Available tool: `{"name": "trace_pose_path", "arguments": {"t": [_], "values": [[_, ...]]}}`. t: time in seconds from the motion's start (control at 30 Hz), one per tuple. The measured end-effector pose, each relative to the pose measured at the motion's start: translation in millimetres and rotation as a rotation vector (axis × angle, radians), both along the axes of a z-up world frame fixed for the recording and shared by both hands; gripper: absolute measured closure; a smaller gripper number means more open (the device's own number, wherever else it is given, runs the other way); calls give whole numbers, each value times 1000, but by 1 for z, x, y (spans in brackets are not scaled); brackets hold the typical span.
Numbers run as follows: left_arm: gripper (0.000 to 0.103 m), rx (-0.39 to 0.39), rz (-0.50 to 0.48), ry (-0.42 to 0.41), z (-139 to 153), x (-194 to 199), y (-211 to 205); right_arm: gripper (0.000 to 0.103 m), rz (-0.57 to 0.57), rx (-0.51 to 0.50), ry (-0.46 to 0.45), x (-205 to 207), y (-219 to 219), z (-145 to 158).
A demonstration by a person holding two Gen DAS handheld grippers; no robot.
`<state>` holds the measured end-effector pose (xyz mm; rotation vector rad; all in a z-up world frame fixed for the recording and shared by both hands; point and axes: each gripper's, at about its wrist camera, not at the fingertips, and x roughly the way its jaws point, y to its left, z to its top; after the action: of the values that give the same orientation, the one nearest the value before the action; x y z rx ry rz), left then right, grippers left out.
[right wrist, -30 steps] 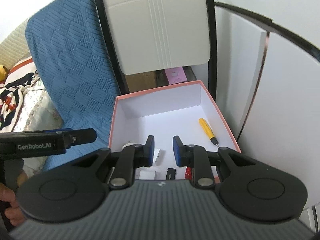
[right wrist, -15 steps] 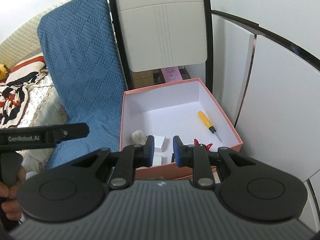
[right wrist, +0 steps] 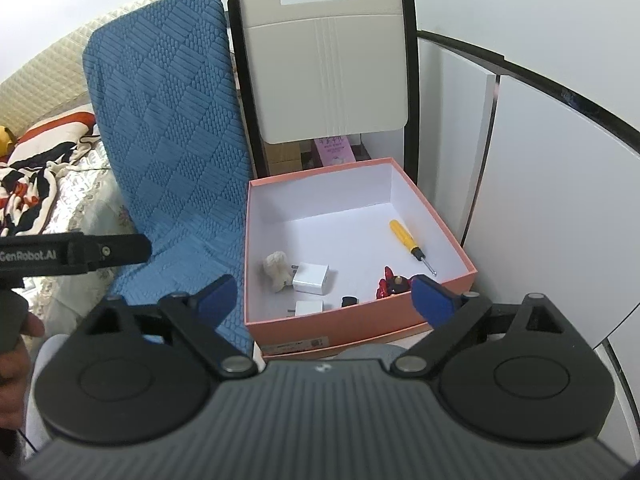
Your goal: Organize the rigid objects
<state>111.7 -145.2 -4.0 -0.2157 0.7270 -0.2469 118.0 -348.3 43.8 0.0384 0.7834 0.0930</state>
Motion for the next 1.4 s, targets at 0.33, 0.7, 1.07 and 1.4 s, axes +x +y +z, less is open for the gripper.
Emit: {"name": "trace_pose_path", "arguments": {"t": [0.33,0.7,1.07,1.4], "values": [[0,5,27,2,0,-6,4,7,10,10,16,-2,3,-3],[0,-18,45,7,-3,-13,12,7,6,2,25,-2,5,-3],[0,-31,41,12,-5,-14,13,7,9,-7,29,-4,8,-4],[0,-30,40,12,-6,-16,13,7,11,-14,33,-4,10,-6]]}}
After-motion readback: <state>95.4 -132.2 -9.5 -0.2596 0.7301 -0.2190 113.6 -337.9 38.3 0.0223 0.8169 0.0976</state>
